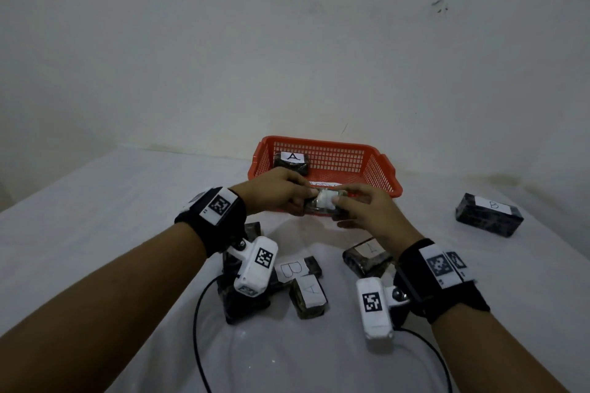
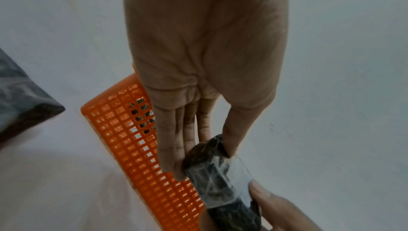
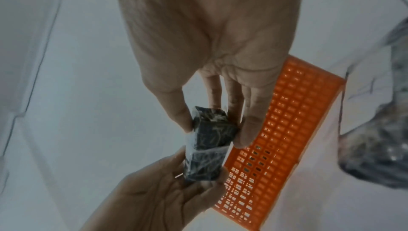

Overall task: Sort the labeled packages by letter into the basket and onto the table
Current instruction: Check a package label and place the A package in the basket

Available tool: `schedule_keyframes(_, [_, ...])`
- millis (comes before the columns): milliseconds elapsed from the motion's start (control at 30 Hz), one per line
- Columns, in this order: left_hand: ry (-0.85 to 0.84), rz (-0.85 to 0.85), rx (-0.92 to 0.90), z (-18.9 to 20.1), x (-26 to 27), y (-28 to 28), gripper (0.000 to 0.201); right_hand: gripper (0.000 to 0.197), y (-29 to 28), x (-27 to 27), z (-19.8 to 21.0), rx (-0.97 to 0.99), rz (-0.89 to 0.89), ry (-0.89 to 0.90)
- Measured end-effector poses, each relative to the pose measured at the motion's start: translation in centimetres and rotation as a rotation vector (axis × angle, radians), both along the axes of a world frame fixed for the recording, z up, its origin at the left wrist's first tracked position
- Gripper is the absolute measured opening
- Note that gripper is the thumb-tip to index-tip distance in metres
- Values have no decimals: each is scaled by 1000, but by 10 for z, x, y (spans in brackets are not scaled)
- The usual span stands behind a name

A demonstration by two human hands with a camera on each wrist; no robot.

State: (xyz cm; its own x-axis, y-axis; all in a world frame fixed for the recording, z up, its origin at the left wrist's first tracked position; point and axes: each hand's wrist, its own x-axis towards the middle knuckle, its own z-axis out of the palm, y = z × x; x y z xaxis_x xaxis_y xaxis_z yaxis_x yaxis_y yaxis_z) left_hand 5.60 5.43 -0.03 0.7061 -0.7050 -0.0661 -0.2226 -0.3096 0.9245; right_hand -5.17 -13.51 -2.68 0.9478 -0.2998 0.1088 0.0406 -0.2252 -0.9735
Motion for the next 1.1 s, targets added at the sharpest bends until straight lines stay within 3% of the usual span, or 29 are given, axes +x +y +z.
schedule_keyframes(167, [53,-1,-193,4,-5,3,24,22,2,13,1,68,-61,-151])
schedule_keyframes(367, [12,119,-387,-1,-10,5,24,37,2,24,6,142,51,-199])
schedule_keyframes(433, [12,149,-406,-3,-11,6,29,45,1,26,4,76,88,-223])
schedule_keyframes(600, [17,116,-441,-14,-16,6,37,26,0,26,-4,31,-13,-278])
schedule_keyframes(833, [-76,234,-446,-33,-16,7,23,32,-2,22,-14,54,106,-190])
schedule_keyframes(1000, [-46,172,-492,-33,-20,6,30,29,0,20,-14,110,41,-215])
schedule_keyframes(1100, [-94,224,-506,-36,-22,4,25,33,0,19,-15,124,59,-197])
